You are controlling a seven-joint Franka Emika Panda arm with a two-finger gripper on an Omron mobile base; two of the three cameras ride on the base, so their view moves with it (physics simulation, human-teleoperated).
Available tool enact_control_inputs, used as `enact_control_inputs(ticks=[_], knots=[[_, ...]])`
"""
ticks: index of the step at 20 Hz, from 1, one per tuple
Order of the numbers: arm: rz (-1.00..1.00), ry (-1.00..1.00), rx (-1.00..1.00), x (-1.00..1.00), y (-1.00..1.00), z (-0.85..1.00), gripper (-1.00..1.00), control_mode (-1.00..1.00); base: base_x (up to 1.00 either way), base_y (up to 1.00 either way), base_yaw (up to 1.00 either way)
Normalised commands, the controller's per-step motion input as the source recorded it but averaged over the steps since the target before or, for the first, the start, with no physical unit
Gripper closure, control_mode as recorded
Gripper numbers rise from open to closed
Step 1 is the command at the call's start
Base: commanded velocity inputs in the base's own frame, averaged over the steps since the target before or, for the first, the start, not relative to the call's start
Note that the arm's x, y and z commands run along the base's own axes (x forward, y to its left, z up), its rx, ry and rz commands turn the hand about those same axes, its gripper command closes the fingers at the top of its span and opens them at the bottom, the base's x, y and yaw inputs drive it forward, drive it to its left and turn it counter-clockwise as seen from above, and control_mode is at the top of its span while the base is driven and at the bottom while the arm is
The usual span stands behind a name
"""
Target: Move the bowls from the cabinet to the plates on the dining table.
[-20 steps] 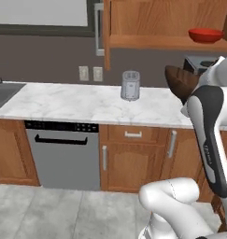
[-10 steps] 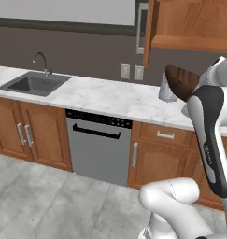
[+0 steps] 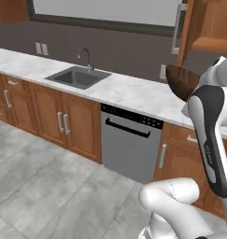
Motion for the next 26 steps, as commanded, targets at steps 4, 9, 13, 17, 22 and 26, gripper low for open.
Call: enact_control_inputs(ticks=[4, 9, 13, 17, 22, 26], knots=[[0.00, 0.00, 0.00, 0.00, 0.00, 0.00, 1.00, 1.00, 0.14, 0.22, 0.41], [0.00, 0.00, 0.00, 0.00, 0.00, 0.00, 1.00, 1.00, 0.18, 0.20, 0.41], [0.00, 0.00, 0.00, 0.00, 0.00, 0.00, 1.00, 1.00, 0.21, 0.20, 0.39], [0.00, 0.00, 0.00, 0.00, 0.00, 0.00, 1.00, 1.00, 0.22, 0.21, 0.39], [0.00, 0.00, 0.00, 0.00, 0.00, 0.00, 1.00, 1.00, 0.24, 0.21, 0.38], [0.00, 0.00, 0.00, 0.00, 0.00, 0.00, 1.00, 1.00, 0.28, 0.23, 0.36]])
